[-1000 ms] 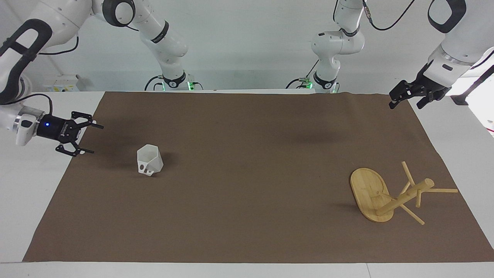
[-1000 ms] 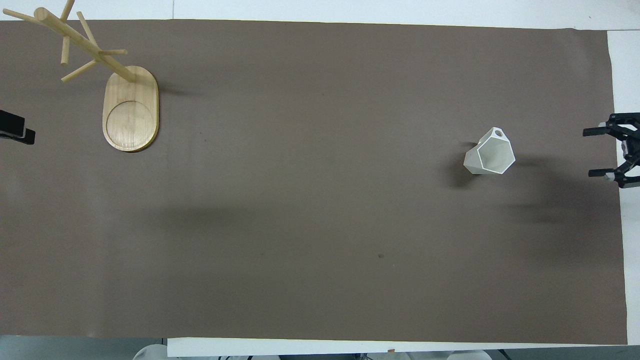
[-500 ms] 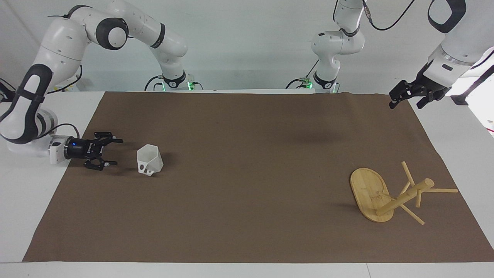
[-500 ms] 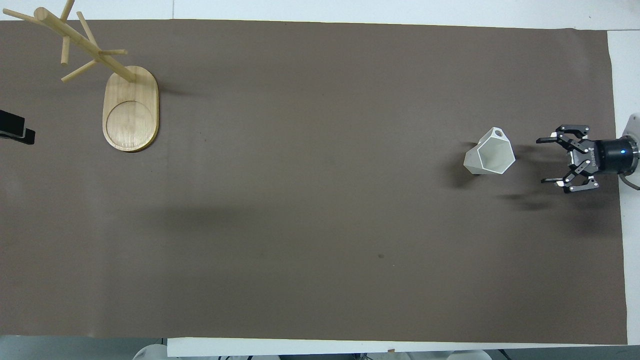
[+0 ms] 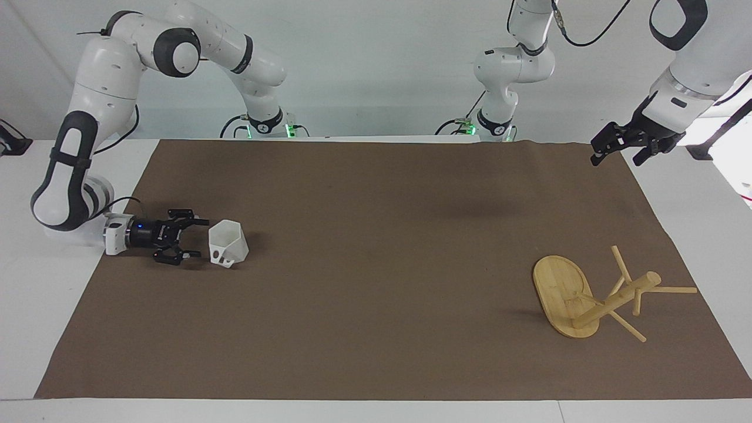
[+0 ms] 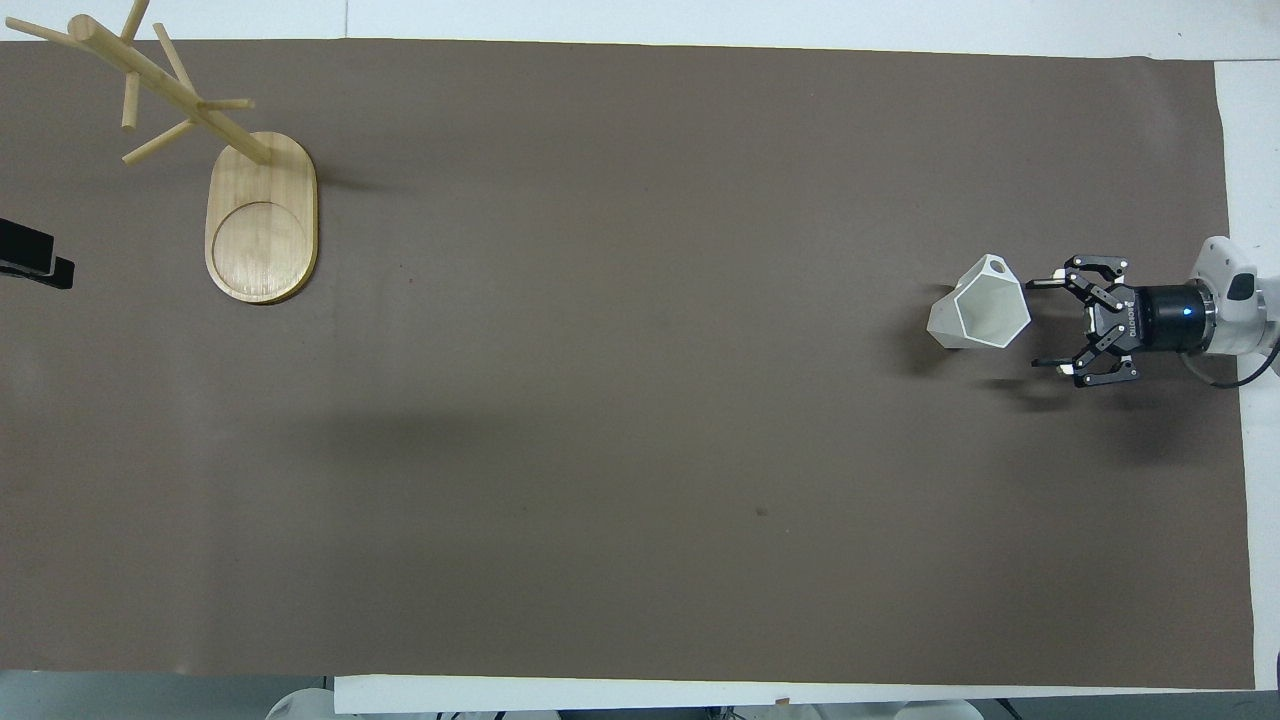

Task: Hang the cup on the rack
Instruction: 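Reach the open right gripper to the white cup and close on it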

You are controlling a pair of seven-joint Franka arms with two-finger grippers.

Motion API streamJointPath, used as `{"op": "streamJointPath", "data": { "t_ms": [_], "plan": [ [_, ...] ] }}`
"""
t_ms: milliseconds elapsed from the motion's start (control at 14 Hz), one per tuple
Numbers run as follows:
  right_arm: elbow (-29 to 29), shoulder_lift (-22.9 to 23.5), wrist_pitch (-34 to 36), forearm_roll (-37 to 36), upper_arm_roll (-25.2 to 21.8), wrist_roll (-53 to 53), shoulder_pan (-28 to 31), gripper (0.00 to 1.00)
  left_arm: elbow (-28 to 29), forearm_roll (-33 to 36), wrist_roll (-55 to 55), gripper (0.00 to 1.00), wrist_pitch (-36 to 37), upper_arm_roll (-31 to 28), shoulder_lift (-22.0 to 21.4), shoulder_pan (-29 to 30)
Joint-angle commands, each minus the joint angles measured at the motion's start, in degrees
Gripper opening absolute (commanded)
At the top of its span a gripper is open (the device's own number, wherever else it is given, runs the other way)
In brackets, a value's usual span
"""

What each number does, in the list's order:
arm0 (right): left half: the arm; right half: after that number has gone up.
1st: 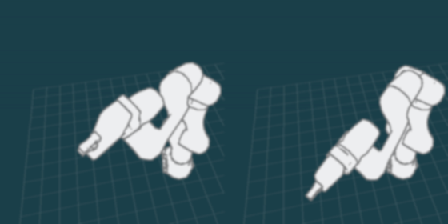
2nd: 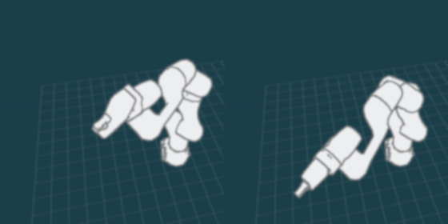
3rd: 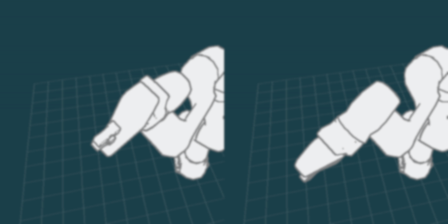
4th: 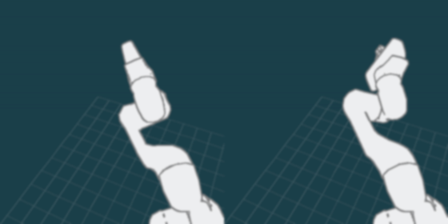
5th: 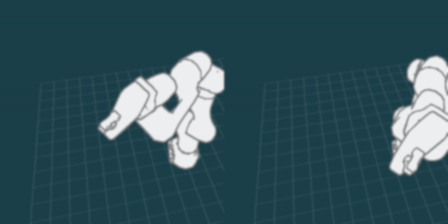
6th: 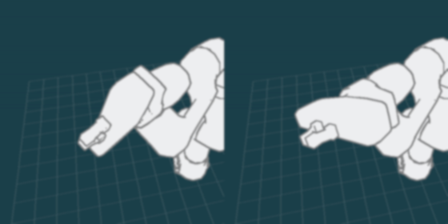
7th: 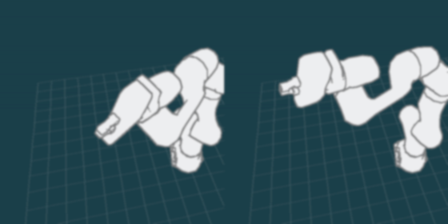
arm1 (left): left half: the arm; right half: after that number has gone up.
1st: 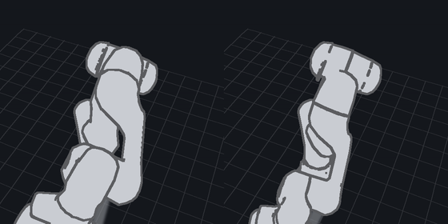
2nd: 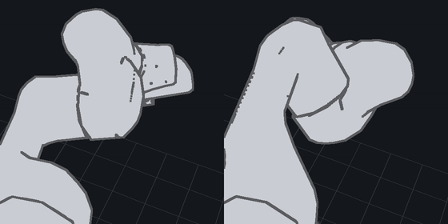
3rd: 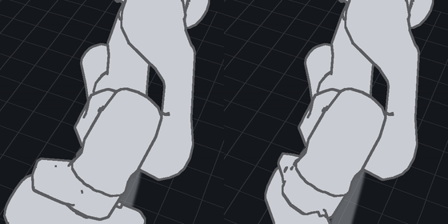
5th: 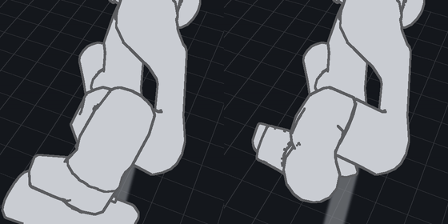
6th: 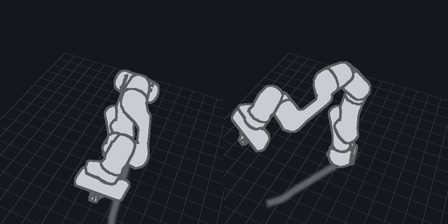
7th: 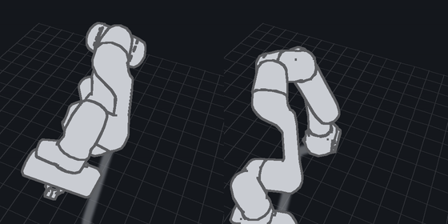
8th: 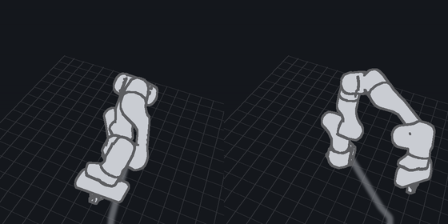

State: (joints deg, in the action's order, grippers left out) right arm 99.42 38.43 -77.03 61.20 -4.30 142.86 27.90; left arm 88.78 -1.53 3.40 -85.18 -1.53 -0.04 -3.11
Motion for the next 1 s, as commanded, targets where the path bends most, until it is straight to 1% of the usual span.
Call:
{"op": "streamJointPath", "data": {
  "t_ms": [0,143,357,500,714,929],
  "plan": [
    [3.6,-2.1,-2.3,2.4,0.1,1.8,-1.4,1.0,1.0,-0.3,-0.7,1.0,0.4,-0.4,-1.0,-0.3],
    [5.3,-2.6,-2.6,3.6,0.1,3.1,-1.7,1.0,1.0,-0.3,-0.7,1.0,0.4,-0.5,-1.0,-0.6],
    [5.5,-2.7,-3.2,4.4,0.1,3.6,-2.9,1.0,2.6,-0.2,-0.7,1.0,0.9,-0.5,-1.6,-0.2],
    [5.9,-2.7,-4.1,4.5,0.1,3.6,-3.0,1.0,2.7,-0.2,-0.7,1.0,1.5,-0.6,-1.9,-0.2],
    [8.0,-2.9,-5.3,5.9,0.1,5.0,-3.8,1.0,2.5,0.0,-0.7,1.0,1.4,-0.6,-1.8,-0.2],
    [8.4,-3.1,-5.4,6.6,0.1,6.0,-4.4,1.0,2.5,0.0,-0.7,1.0,1.3,-0.5,-1.9,-0.3]
  ]
}}
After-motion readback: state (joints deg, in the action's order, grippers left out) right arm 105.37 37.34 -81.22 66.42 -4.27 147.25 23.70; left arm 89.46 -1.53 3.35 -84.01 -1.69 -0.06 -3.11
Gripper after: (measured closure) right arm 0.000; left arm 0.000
